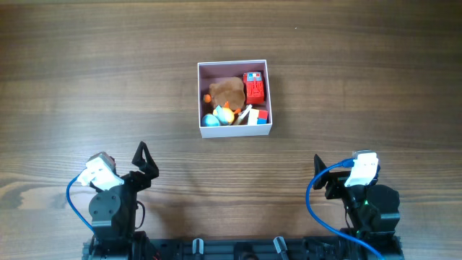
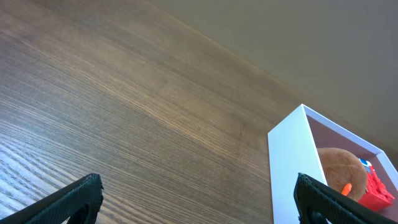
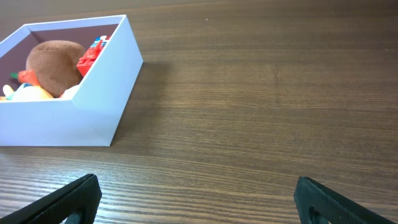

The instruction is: Pack container

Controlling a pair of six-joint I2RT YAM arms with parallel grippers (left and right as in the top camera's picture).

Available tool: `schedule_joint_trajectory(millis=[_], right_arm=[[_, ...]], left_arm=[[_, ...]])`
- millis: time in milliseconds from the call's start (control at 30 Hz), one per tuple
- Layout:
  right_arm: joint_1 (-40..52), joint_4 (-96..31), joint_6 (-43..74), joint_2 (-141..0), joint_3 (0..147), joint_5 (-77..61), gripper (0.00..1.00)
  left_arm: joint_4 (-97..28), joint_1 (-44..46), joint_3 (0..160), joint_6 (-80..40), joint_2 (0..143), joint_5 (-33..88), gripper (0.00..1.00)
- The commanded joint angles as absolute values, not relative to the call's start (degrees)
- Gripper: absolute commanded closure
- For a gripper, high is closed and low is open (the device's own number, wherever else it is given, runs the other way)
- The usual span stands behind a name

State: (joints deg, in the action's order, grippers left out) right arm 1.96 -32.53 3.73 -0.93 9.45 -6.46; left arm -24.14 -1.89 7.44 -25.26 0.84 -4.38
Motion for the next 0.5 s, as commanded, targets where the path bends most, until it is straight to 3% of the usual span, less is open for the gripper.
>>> schedule_joint_trajectory(millis=[0,467], right_arm=[[2.3,-32.6,3.2,-0.2,8.9,-7.4,0.0],[2.3,-32.6,3.2,-0.2,8.9,-7.4,0.0]], left_arm=[[-23.8,-2.1,7.1,-26.0,0.2,-3.4,0.0],[-23.8,-2.1,7.1,-26.0,0.2,-3.4,0.0]])
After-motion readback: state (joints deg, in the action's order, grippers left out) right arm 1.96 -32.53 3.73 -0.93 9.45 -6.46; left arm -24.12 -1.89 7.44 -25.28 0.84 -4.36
